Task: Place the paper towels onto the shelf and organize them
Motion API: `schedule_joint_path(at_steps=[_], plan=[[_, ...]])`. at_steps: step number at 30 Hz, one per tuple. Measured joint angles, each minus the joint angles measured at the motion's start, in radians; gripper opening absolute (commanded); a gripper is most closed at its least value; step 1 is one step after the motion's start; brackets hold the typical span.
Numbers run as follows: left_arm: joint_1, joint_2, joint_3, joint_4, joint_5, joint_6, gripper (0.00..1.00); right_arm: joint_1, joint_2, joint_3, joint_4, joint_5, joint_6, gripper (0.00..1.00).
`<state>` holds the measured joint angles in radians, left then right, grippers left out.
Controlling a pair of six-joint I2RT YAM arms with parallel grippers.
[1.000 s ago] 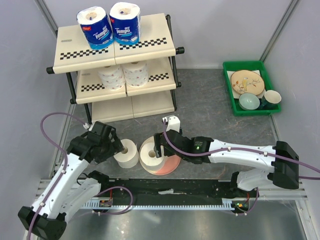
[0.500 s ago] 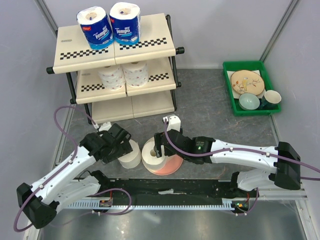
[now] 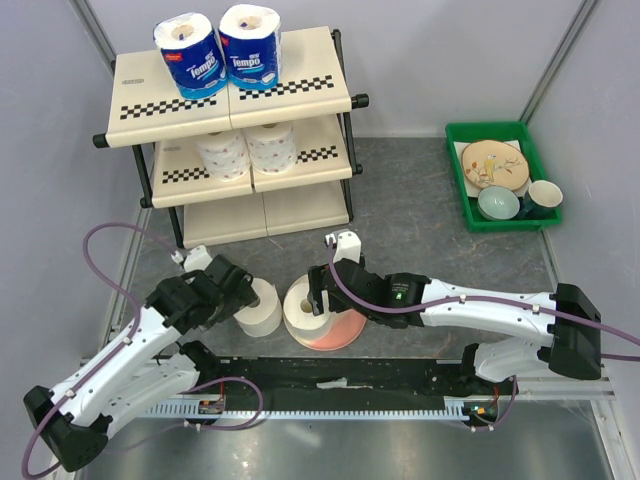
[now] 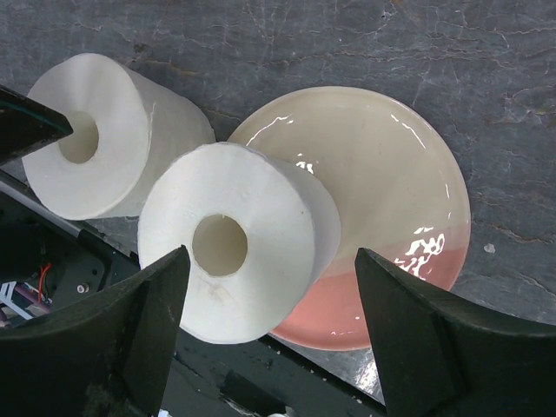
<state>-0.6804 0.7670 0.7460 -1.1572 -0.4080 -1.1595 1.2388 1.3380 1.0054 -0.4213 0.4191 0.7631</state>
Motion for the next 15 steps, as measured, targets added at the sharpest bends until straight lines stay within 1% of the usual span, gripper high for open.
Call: schedule_joint_path(at_steps=[4, 6, 12, 15], plan=[[0.000, 0.042, -0.004, 0.011, -0.006, 0.000, 0.99, 0.000, 0.000, 0.000, 0.001, 0.000, 0.000, 0.85], [0.000, 0.057, -0.031, 0.034, -0.008, -0.001, 0.99, 0.000, 0.000, 0.000, 0.001, 0.000, -0.001, 0.85], [0.000, 0.063, -0.069, 0.047, -0.010, -0.012, 0.99, 0.000, 0.000, 0.000, 0.001, 0.000, -0.001, 0.85], [0.000, 0.061, -0.073, 0.058, -0.010, -0.022, 0.97, 0.000, 0.000, 0.000, 0.001, 0.000, -0.001, 0.85]])
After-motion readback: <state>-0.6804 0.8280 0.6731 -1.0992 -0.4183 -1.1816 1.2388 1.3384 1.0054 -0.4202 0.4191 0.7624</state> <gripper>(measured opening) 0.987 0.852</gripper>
